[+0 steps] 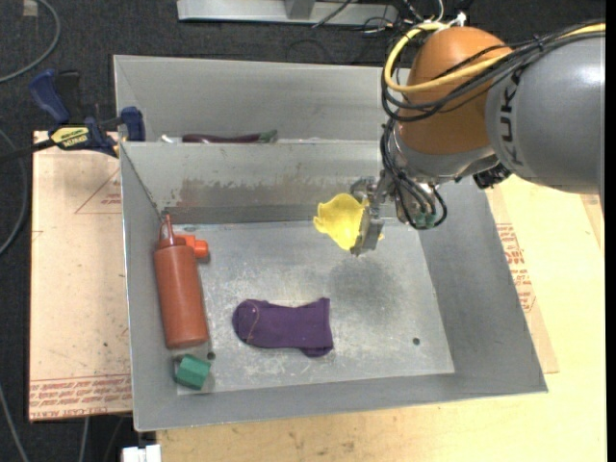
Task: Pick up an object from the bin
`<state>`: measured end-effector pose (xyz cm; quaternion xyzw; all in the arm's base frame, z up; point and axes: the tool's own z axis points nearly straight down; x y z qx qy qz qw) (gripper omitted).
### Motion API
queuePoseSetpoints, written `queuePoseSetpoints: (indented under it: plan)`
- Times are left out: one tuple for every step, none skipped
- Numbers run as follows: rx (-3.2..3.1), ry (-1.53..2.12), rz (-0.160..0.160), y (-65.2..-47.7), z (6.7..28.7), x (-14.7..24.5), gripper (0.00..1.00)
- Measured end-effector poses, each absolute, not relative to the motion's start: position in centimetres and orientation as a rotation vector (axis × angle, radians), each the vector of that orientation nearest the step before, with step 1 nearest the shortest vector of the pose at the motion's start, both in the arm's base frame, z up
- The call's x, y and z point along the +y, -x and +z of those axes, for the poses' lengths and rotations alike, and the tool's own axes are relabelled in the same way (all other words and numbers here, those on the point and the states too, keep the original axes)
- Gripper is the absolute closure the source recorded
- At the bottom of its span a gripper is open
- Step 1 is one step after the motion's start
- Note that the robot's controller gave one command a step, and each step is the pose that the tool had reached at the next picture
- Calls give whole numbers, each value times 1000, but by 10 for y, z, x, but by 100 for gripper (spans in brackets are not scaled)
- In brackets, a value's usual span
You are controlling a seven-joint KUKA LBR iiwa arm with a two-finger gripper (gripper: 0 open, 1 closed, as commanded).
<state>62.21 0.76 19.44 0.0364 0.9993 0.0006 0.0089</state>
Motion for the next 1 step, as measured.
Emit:
queuePoseSetpoints:
  plan:
    - [3120,-159,4,-613,211,4,100]
